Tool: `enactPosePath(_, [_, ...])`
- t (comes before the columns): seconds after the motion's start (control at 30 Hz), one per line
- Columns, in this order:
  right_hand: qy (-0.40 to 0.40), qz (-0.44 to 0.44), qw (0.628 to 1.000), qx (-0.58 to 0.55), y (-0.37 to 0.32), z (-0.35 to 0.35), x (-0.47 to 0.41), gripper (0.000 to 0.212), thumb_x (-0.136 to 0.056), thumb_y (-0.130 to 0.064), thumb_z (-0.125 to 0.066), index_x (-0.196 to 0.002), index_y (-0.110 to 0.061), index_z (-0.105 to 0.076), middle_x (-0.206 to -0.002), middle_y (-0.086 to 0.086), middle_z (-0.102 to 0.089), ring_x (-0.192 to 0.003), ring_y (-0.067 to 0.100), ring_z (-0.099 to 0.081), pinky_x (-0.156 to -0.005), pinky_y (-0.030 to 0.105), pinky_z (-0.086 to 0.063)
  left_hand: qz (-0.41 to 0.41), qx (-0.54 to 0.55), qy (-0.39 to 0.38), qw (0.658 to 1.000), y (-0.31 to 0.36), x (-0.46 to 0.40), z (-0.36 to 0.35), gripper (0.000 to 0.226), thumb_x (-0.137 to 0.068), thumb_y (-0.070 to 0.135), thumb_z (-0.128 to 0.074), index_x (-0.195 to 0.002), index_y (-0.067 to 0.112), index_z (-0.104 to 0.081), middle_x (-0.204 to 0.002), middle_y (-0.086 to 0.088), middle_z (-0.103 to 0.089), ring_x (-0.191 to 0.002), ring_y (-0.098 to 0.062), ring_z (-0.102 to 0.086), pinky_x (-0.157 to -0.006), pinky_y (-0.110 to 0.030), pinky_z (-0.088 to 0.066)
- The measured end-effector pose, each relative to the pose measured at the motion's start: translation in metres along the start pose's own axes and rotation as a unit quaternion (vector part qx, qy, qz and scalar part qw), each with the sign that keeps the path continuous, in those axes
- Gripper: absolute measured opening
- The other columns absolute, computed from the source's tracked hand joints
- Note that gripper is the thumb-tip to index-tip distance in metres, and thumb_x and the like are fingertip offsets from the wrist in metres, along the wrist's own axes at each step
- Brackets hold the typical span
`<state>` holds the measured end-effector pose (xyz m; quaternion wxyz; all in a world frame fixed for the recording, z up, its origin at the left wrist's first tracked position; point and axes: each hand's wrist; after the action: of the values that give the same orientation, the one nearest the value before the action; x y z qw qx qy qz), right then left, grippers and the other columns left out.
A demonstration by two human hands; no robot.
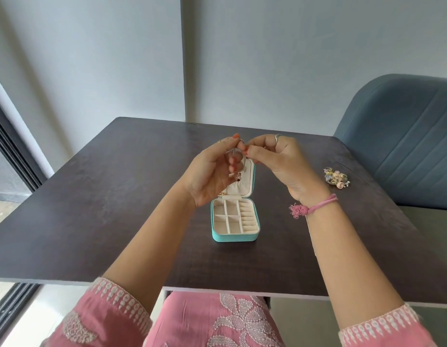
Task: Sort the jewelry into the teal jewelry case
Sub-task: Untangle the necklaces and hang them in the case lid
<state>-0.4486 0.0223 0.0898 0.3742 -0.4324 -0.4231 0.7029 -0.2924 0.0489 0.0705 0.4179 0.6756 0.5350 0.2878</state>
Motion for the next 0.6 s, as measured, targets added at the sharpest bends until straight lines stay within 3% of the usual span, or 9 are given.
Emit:
enactPosePath(0.17, [0.021, 0.057, 0.988, 0.142, -0.002, -0.001, -0.008, 0.012, -0.083, -0.018, -0.071, -0.074, -0.025, -0.069, -0.065, -0.015, -0.062, -0.058, -0.004, -0.051, -0.058, 0.008, -0.039, -0.009, -0.043, 0.045, 0.998, -0.003, -0.001, 0.013, 0.029, -0.096, 0.028, -0.049, -0.074, 0.02, -0.067, -0.075, 0.004, -0.062, -0.072, -0.008, -0.058, -0.074, -0.025, -0.04])
enactPosePath(0.27, [0.021, 0.088, 0.969, 0.23, -0.002, -0.003, -0.012, 0.008, -0.081, -0.022, -0.071, -0.074, -0.025, -0.069, -0.071, -0.015, -0.063, -0.063, -0.001, -0.053, -0.058, 0.007, -0.037, -0.008, -0.049, 0.062, 0.997, -0.007, -0.003, 0.021, 0.023, -0.095, 0.028, -0.052, -0.081, 0.019, -0.068, -0.083, 0.005, -0.067, -0.08, -0.008, -0.061, -0.076, -0.026, -0.041])
enactPosePath(0.43, [0.031, 0.1, 0.944, 0.312, 0.007, -0.008, -0.016, 0.01, -0.069, -0.048, -0.058, -0.064, -0.04, -0.062, -0.07, -0.02, -0.061, -0.068, 0.008, -0.055, -0.079, 0.043, -0.05, -0.013, -0.078, 0.08, 0.994, -0.011, -0.004, 0.033, 0.021, -0.094, 0.026, -0.055, -0.076, 0.019, -0.063, -0.079, 0.006, -0.068, -0.085, -0.01, -0.063, -0.075, -0.024, -0.043])
enactPosePath(0.6, [0.015, 0.102, 0.937, 0.333, 0.017, -0.009, -0.018, 0.02, -0.071, -0.05, -0.057, -0.071, -0.034, -0.069, -0.069, -0.017, -0.057, -0.073, 0.009, -0.053, -0.078, 0.051, -0.05, -0.033, -0.194, 0.051, 0.979, -0.015, -0.007, 0.041, 0.009, -0.092, 0.016, -0.059, -0.093, 0.012, -0.067, -0.084, 0.002, -0.071, -0.078, -0.007, -0.064, -0.073, -0.021, -0.049])
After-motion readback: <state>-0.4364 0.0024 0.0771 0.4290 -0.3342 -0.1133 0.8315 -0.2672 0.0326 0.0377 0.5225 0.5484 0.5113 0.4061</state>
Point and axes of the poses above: each hand's wrist, its own x-axis away from the middle knuckle, its own z-axis out of the back of the hand, y = z × x
